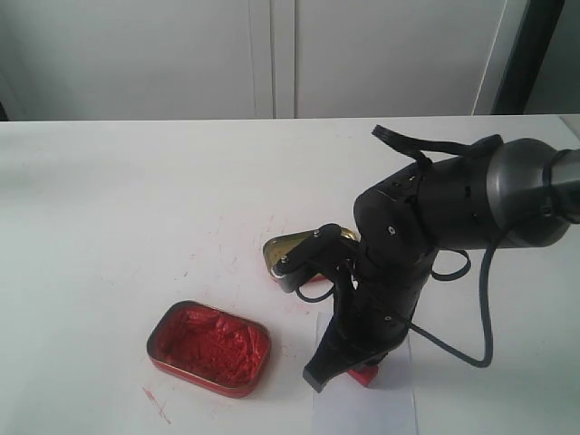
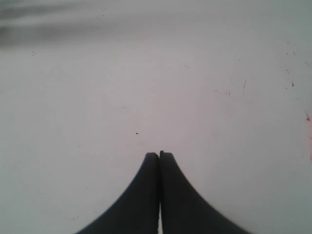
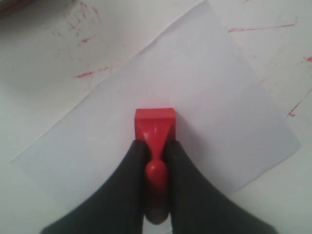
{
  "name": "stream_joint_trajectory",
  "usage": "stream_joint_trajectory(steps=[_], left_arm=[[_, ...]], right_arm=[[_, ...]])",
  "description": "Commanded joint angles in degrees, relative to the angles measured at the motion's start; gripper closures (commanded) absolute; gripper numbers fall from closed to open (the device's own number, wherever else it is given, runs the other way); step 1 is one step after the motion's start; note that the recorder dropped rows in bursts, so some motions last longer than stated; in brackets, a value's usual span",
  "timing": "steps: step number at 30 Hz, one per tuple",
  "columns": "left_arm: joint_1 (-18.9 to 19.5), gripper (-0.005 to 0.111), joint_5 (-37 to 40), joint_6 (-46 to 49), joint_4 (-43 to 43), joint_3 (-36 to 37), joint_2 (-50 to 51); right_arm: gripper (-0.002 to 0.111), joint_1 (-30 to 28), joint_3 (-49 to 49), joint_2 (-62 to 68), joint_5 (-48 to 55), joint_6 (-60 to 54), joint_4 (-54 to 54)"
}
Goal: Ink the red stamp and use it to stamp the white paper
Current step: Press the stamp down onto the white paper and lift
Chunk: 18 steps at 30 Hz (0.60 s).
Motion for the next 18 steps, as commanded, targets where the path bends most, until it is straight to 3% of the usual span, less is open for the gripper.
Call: stream_joint_trajectory(steps=[1,18], left_arm=[[-0.4,0.107,-0.1,0.0,-0.2,0.3,-0.2],[-0.4,0.107,-0.1,0.0,-0.2,0.3,-0.2]], right_arm=[[0.108,0.0,2.0,4.6,2.5,0.2,-0.5],[0.108,0.0,-1.9,-1.3,3.4,1.7,-0.5]])
